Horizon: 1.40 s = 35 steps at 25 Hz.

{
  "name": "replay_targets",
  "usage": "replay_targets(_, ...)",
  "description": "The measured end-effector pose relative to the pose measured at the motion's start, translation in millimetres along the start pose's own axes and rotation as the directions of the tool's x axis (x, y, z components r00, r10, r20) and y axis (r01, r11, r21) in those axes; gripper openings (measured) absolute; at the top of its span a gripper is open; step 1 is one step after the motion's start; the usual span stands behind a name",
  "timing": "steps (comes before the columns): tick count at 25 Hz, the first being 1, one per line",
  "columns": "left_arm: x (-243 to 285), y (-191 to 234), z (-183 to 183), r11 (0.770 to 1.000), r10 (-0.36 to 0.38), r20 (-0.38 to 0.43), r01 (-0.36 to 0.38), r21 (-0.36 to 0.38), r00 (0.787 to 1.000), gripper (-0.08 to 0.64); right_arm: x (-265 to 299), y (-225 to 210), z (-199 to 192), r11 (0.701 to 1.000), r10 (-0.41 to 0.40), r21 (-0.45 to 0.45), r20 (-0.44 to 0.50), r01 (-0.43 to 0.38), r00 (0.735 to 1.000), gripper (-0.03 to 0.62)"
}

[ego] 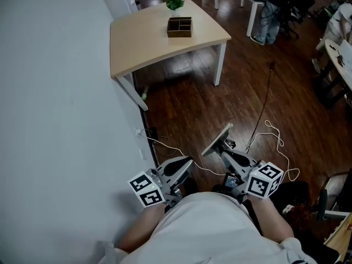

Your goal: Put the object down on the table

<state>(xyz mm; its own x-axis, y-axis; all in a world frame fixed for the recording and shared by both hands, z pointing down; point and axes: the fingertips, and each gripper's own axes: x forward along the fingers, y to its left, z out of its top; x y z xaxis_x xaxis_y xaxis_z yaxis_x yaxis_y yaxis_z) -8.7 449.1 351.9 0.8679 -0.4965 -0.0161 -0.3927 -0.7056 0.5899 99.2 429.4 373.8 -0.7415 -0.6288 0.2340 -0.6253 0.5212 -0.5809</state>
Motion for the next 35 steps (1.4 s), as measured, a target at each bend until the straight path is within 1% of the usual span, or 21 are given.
replay_targets(10,-6,26,20,1.000,-0.016,-0.001,0.016,0.006,1.000,0.009,37,1,3,1.000,-0.013,0.004,-0.003,0.013,1.000,0.005)
replay_targets(15,-16,37,29,1.000,-0.012,0.004,0.012,0.002,1.000,0.009,55,6,2,1.000,-0.016,0.005,-0.012,0.016,1.000,0.005)
replay_targets(19,-29,52,41,1.000,0.014,0.037,-0.014,-0.009,0.999,0.009,71,13,1,1.000,-0.012,0.002,-0.024,0.012,1.000,0.005)
replay_targets(22,-38,70,59,0.999,0.034,0.063,-0.034,-0.008,0.997,0.009,92,17,1,1.000,-0.003,0.003,-0.046,0.003,0.999,0.005)
replay_targets(25,-45,73,70,0.999,0.046,0.086,-0.046,-0.002,0.995,0.009,103,22,0,1.000,0.014,-0.004,-0.062,-0.014,0.998,0.005)
replay_targets(30,-50,75,69,0.999,0.052,0.092,-0.051,-0.014,0.994,0.009,114,25,4,0.999,0.035,-0.014,-0.073,-0.036,0.997,0.005)
replay_targets(35,-48,85,64,0.997,0.070,0.075,-0.067,-0.034,0.995,0.009,124,12,13,0.999,0.044,-0.006,-0.073,-0.044,0.996,0.005)
